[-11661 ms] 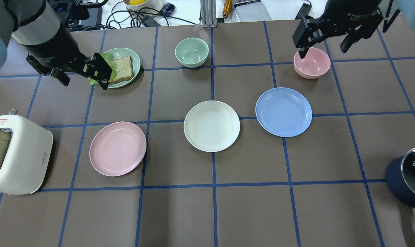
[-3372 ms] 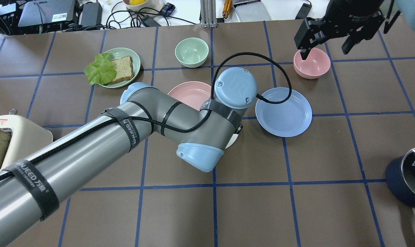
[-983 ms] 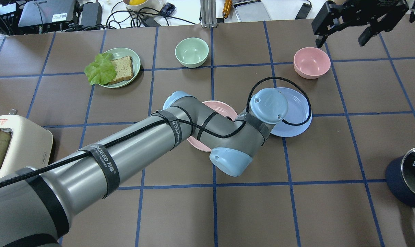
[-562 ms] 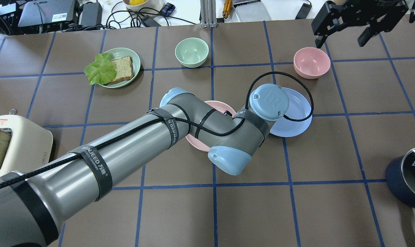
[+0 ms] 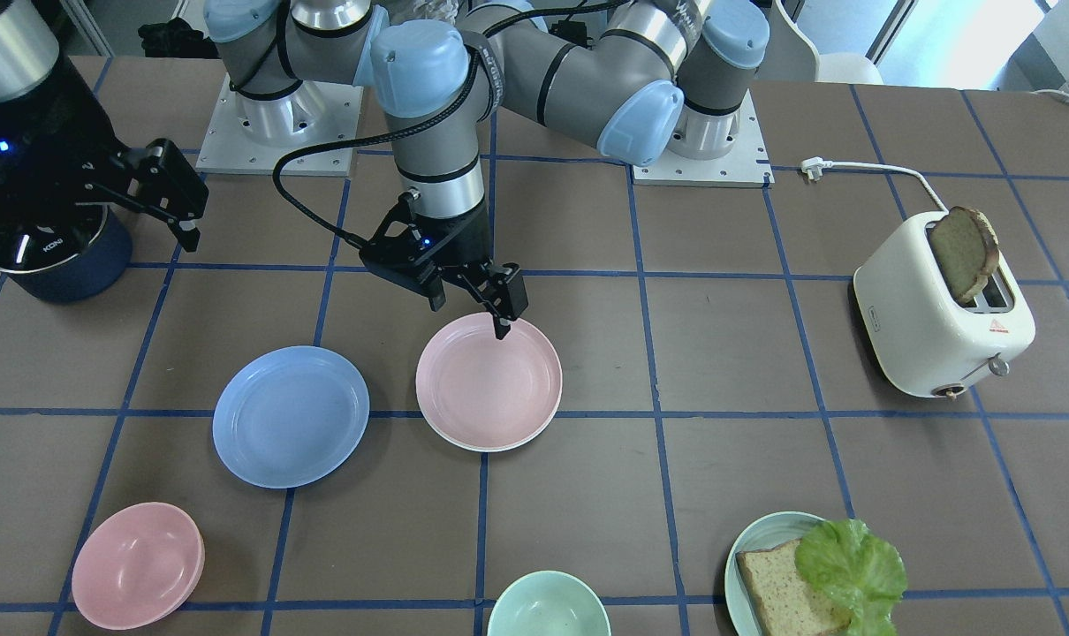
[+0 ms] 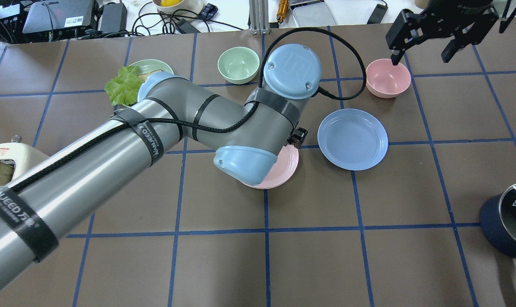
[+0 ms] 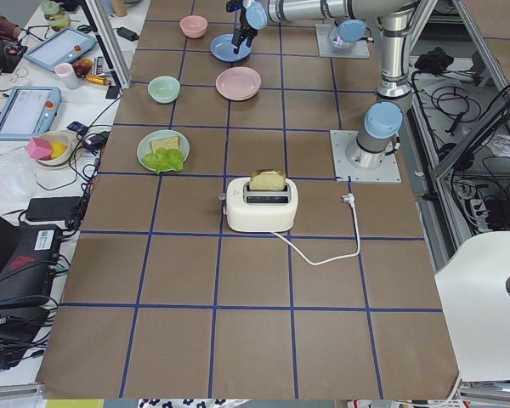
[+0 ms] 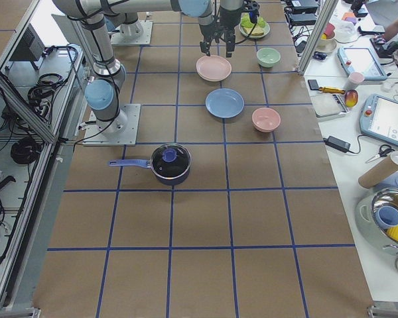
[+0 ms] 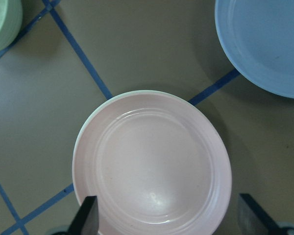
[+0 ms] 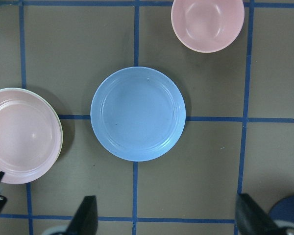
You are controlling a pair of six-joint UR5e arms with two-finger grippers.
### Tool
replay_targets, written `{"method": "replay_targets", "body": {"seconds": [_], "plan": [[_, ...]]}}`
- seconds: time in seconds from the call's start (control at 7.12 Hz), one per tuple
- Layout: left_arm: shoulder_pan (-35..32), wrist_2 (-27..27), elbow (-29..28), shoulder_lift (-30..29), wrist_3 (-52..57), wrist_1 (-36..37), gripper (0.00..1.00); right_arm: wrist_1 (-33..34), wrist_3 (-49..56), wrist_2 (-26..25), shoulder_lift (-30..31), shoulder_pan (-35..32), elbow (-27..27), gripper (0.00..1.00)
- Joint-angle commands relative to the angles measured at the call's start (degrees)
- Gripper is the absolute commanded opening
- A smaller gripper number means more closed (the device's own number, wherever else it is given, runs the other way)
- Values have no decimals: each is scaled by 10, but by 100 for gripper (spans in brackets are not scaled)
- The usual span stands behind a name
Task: Stack three plates with pink and blue
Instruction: 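Raise the left arm back toward rest while the right gripper descends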
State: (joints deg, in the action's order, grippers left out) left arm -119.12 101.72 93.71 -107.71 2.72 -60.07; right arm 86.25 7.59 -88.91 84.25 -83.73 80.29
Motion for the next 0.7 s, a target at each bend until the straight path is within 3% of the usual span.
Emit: {"method": "replay_targets", "body": {"seconds": [0.0,0.14,0.42,0.56], "plan": [[72,-18,0,43,4,-39,100,-5,1,-4,-64,5,6,100],[110,-19,-1,64,15,-69,100,1,1,-3,-99,7,20,100],[183,-36,0,102,25,-128,100,99,31,-44,-162,26,57,100],[222,-64,0,119,26,-138,100,150,58,-38,-178,42,82,99]]}}
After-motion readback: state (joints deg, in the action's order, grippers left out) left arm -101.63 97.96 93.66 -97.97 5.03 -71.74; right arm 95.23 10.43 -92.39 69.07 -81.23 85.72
